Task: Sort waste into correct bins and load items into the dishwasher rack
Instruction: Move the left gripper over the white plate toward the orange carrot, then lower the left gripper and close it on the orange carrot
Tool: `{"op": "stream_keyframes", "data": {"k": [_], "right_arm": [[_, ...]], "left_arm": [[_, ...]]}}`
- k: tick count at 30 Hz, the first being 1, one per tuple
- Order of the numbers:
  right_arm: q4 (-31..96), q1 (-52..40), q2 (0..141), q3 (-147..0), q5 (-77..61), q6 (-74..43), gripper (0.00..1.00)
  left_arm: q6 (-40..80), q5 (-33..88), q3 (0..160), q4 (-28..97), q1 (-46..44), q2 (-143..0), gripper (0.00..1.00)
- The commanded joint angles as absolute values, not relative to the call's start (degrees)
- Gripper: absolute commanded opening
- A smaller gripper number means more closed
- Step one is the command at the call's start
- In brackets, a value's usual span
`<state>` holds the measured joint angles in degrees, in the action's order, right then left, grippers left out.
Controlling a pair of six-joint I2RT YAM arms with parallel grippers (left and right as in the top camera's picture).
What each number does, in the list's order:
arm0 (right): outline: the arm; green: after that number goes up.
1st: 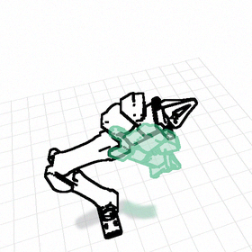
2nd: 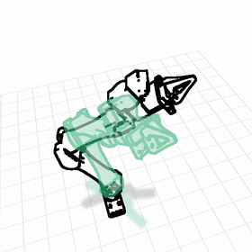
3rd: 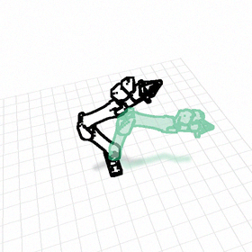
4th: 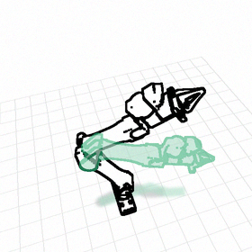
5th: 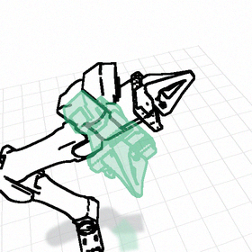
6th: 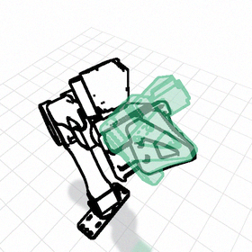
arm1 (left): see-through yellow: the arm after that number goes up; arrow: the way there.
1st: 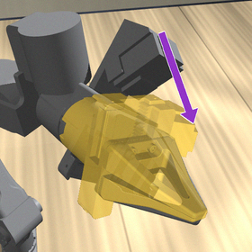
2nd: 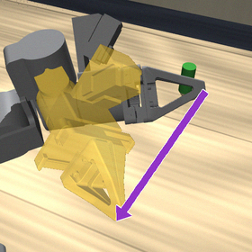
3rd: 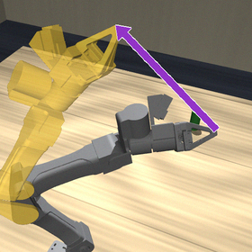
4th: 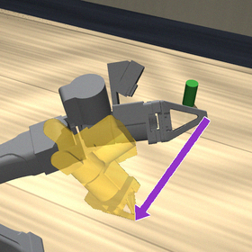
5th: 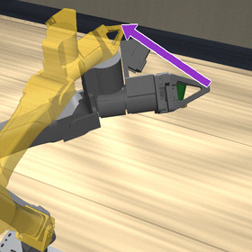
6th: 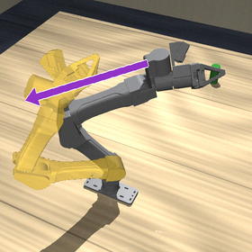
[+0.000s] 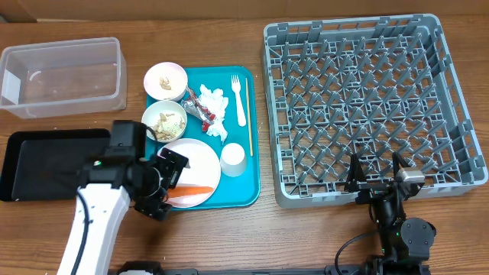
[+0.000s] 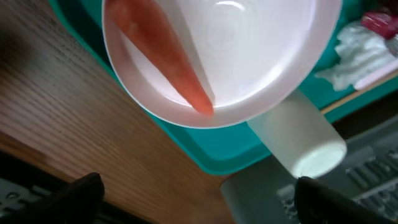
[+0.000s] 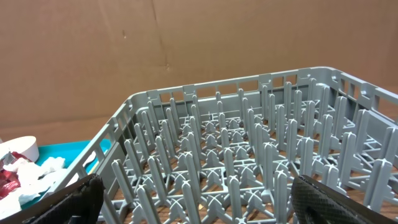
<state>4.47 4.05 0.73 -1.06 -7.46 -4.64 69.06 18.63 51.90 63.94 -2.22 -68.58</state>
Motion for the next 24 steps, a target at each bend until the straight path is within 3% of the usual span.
{"op": "stream_keyframes", "data": {"k": [1, 9, 24], "right_arm": [[4.21, 4.25, 0.19, -0.47, -7.16, -4.45, 1.00], [4.21, 4.25, 0.19, -0.47, -7.16, -4.45, 1.00], [4.21, 4.25, 0.19, -0.47, -7.16, -4.45, 1.00]], "left_arm": [[77.19, 15.51, 49.15, 62.19, -4.19, -70.76, 1.00], [86.85, 3.73, 47.99, 58.81, -9.63, -74.17, 1.00], [89.84, 5.65, 47.99, 51.51, -12.78, -86.43, 1.00]]}}
